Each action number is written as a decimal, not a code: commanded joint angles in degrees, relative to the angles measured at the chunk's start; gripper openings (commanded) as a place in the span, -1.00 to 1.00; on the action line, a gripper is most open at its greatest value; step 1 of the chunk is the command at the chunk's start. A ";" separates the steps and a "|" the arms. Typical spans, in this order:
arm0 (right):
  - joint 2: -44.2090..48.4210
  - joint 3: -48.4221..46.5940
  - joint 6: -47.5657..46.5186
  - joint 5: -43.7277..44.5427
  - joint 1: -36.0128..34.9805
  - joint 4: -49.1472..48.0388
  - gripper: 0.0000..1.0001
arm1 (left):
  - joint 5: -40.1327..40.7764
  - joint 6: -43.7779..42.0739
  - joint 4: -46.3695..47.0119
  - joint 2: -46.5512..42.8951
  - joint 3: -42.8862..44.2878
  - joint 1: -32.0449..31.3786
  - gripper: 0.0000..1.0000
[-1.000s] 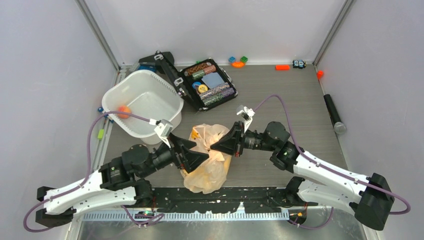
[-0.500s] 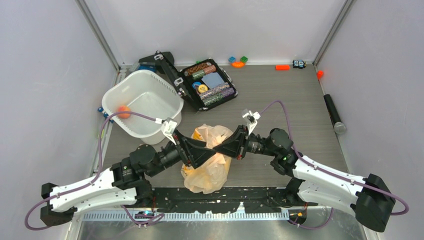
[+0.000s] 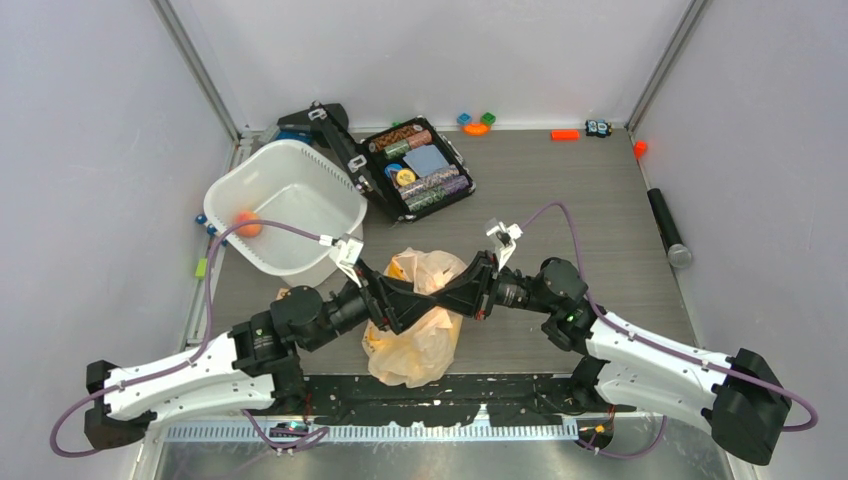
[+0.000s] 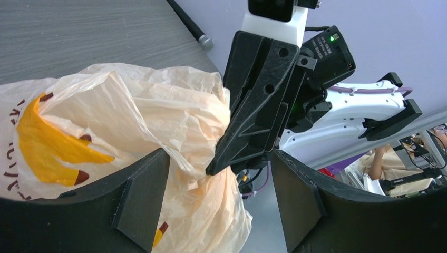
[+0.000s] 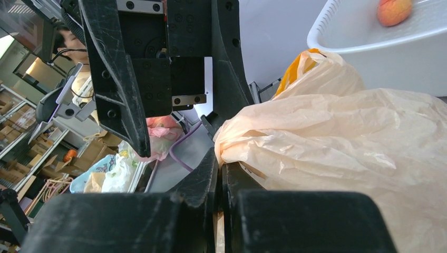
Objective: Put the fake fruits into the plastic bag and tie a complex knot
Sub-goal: Place the plastic bag at the center of the board.
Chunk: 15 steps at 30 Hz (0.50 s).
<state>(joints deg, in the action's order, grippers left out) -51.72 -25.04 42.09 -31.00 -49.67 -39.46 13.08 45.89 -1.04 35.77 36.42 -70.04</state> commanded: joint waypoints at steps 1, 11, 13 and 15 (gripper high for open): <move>0.76 0.99 0.72 -0.28 0.18 -2.95 -0.90 | 0.55 -3.23 6.50 1.36 2.47 0.26 0.44; -0.28 2.43 1.82 -0.90 0.19 -4.12 -0.90 | -2.21 -8.35 11.18 4.95 5.06 0.32 0.41; -0.76 2.71 2.18 -1.22 0.18 -5.07 -0.90 | -3.01 -8.73 12.29 6.07 5.58 0.31 0.41; -1.20 2.86 2.48 -1.43 0.19 -6.12 -0.90 | -4.03 -9.01 13.23 7.30 6.19 0.27 0.41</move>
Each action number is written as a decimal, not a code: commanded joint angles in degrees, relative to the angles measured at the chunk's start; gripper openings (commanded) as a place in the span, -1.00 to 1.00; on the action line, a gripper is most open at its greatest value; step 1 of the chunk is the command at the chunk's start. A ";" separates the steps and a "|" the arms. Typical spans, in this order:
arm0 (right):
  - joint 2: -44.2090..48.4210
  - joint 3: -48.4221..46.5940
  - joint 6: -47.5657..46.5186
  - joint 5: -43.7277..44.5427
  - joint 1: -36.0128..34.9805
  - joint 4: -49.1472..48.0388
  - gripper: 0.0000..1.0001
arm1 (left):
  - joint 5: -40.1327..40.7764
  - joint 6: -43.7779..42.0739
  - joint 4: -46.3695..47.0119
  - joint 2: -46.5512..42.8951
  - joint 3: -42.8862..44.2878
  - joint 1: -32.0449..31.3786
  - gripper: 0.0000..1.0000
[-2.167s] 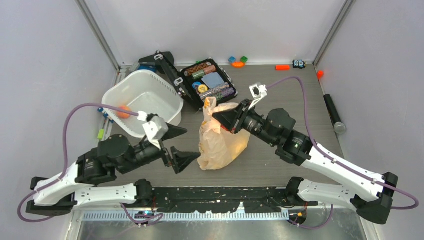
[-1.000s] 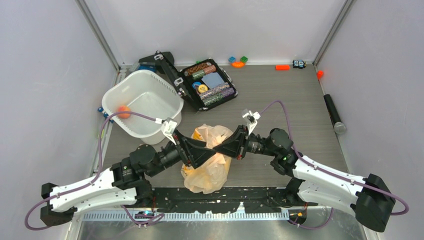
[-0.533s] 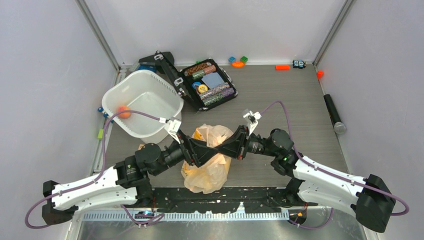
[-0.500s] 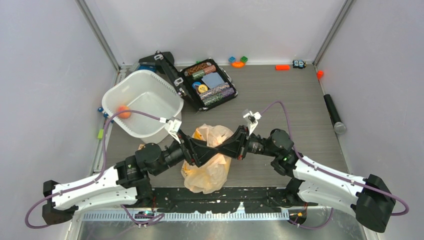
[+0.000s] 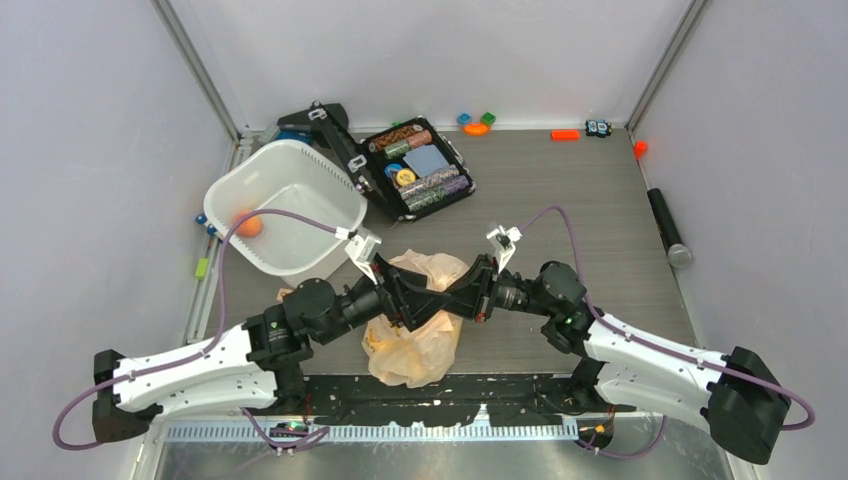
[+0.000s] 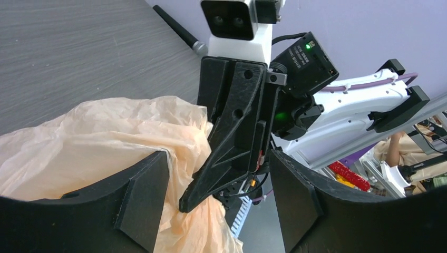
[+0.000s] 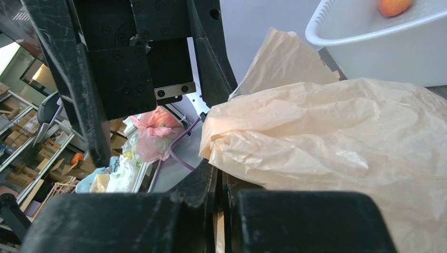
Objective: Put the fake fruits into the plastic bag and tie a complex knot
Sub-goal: Place the plastic bag at the center of the board, then tie the plastic bag at the center of the board.
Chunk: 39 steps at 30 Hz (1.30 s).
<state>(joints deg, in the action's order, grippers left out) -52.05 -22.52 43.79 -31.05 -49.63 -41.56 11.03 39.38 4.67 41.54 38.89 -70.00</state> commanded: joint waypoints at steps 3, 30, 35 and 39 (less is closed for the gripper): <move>-1.14 0.37 1.09 -2.14 0.14 -5.27 -0.90 | -3.34 -2.59 7.16 3.98 5.15 0.30 0.41; 4.61 1.60 0.90 -1.56 0.14 -6.75 -0.90 | -8.57 0.32 -17.33 -9.07 5.72 4.47 0.74; 4.85 1.92 1.36 -1.65 0.15 -7.71 -0.90 | -12.14 2.58 -13.30 -8.70 3.58 4.55 0.51; 4.70 2.36 2.13 -1.57 0.14 -9.14 -0.90 | -15.24 4.21 -9.85 -5.78 3.21 4.52 0.50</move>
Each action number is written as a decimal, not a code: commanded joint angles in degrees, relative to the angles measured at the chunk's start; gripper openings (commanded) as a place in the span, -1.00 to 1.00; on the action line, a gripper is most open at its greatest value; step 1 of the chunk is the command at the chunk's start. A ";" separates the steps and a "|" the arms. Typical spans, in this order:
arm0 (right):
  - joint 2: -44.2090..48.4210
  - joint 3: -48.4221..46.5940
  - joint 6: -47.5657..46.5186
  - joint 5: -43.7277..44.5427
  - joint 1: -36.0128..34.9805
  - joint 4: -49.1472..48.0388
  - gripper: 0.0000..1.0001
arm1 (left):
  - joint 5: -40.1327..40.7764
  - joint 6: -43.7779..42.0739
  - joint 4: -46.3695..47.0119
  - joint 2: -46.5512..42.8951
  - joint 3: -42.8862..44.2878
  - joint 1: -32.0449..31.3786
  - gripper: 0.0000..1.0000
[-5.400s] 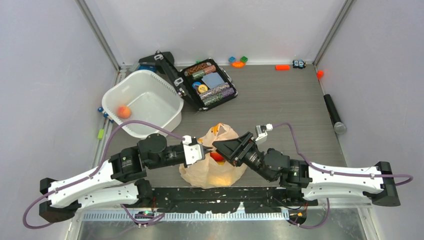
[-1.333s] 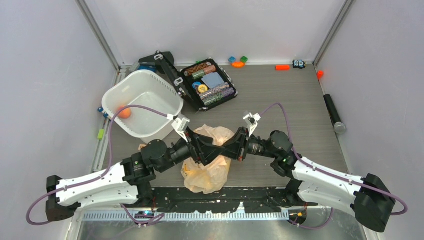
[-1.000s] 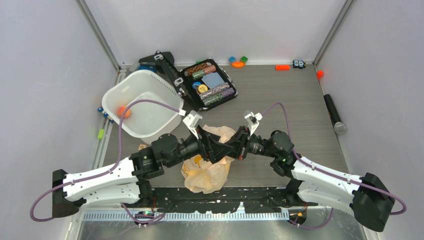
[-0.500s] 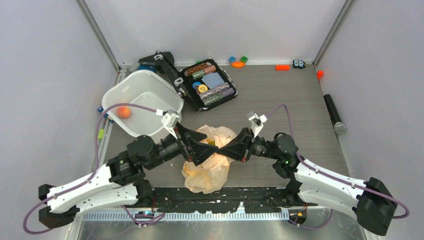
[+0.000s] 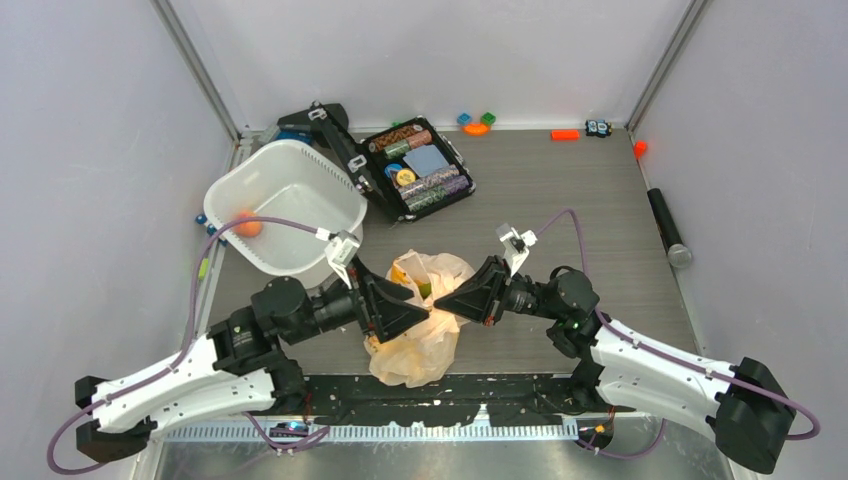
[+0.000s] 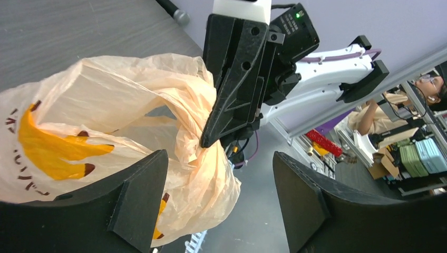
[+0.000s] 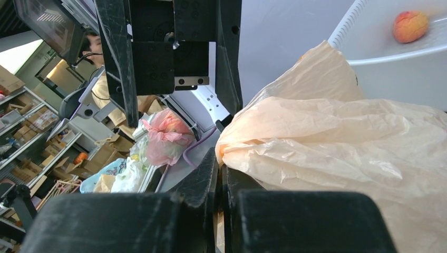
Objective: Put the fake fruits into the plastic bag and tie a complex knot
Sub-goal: Tie the plastic bag at the center of the board.
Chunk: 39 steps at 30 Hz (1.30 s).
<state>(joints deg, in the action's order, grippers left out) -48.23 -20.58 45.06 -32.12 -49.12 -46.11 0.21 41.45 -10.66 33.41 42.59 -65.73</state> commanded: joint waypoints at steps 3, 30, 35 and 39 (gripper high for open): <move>0.71 0.67 1.37 -0.55 -0.36 -5.92 -0.90 | -4.46 2.63 7.02 4.63 -0.49 0.33 0.49; 0.01 1.02 2.11 -0.97 -0.36 -7.83 -0.90 | -5.89 6.45 14.30 2.77 -5.73 1.47 0.07; -0.27 0.98 2.24 -1.18 -0.38 -8.18 -0.90 | -5.68 6.38 13.53 3.59 -5.06 1.90 0.03; -0.24 1.06 2.29 -1.27 -0.36 -8.21 -0.90 | -5.95 6.23 13.21 5.00 -4.24 1.90 -0.11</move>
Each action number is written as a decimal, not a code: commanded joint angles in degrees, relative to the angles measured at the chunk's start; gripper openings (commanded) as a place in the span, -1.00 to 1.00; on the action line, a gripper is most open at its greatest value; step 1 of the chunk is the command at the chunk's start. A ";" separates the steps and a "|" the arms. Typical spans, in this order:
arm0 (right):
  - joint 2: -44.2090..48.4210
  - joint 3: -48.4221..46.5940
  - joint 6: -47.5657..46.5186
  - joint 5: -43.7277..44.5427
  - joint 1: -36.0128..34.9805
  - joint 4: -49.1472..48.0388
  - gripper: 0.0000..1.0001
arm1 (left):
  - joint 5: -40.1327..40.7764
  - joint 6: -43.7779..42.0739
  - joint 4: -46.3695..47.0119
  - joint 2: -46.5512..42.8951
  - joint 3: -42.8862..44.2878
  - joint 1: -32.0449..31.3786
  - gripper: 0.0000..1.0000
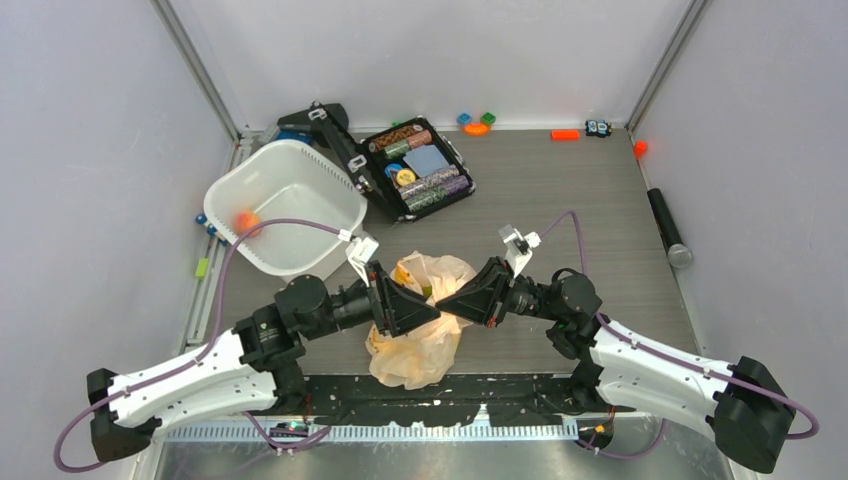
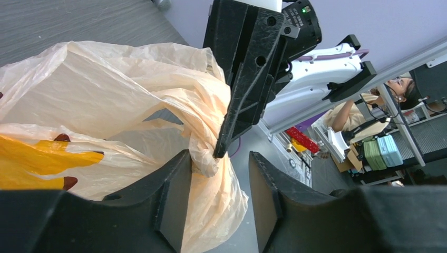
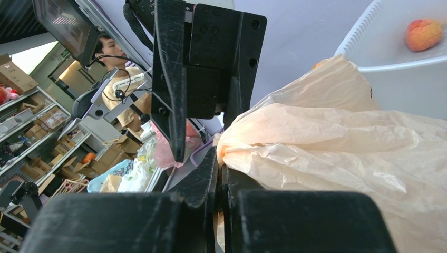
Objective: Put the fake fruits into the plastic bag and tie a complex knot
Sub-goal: Tie the plastic bag at the center of the board.
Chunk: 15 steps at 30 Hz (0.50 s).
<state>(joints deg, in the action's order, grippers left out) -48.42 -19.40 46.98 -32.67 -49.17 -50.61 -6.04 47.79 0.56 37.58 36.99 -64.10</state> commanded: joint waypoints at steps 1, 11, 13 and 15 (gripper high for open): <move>-0.07 -0.12 0.34 -0.73 -0.32 -3.71 -0.90 | 0.37 -0.10 2.04 0.97 1.41 0.27 -0.15; -0.06 -0.19 0.34 -0.82 -0.32 -3.71 -0.90 | 4.09 -0.15 2.63 -2.41 -0.63 0.35 -0.39; -0.21 -0.20 0.35 -0.89 -0.32 -3.77 -0.90 | 4.46 -0.15 2.46 -2.86 -0.76 0.36 -0.41; -0.33 -0.30 0.39 -0.91 -0.32 -3.79 -0.90 | 4.30 -0.14 2.08 -2.69 -0.51 0.38 -0.41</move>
<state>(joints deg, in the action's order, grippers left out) -48.42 -19.31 47.18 -32.75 -49.17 -51.07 -3.03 47.77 0.40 35.57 36.27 -63.99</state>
